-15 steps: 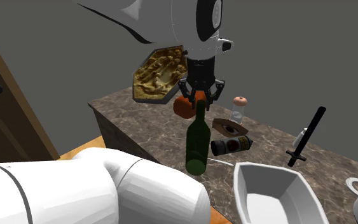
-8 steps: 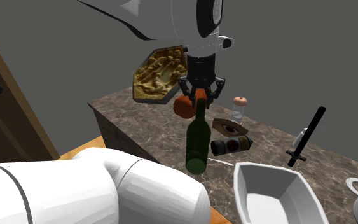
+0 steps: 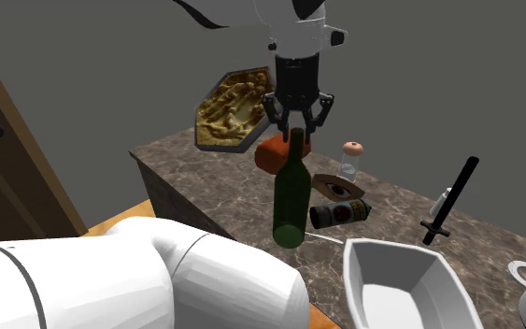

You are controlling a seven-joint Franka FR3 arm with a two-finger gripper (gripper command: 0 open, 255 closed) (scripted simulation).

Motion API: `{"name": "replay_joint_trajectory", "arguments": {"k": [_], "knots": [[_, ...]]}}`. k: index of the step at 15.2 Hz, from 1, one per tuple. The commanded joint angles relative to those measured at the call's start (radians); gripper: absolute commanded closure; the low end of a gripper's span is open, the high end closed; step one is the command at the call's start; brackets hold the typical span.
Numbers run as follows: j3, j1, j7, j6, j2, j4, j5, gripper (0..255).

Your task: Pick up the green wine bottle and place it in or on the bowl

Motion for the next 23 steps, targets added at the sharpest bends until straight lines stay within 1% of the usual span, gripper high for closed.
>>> {"name": "replay_joint_trajectory", "arguments": {"k": [1,23], "knots": [[0.000,0.000,-0.002,-0.027,-0.001,0.026,0.001,255],[0.007,0.001,-0.017,-0.297,0.065,0.364,0.008,255]]}}
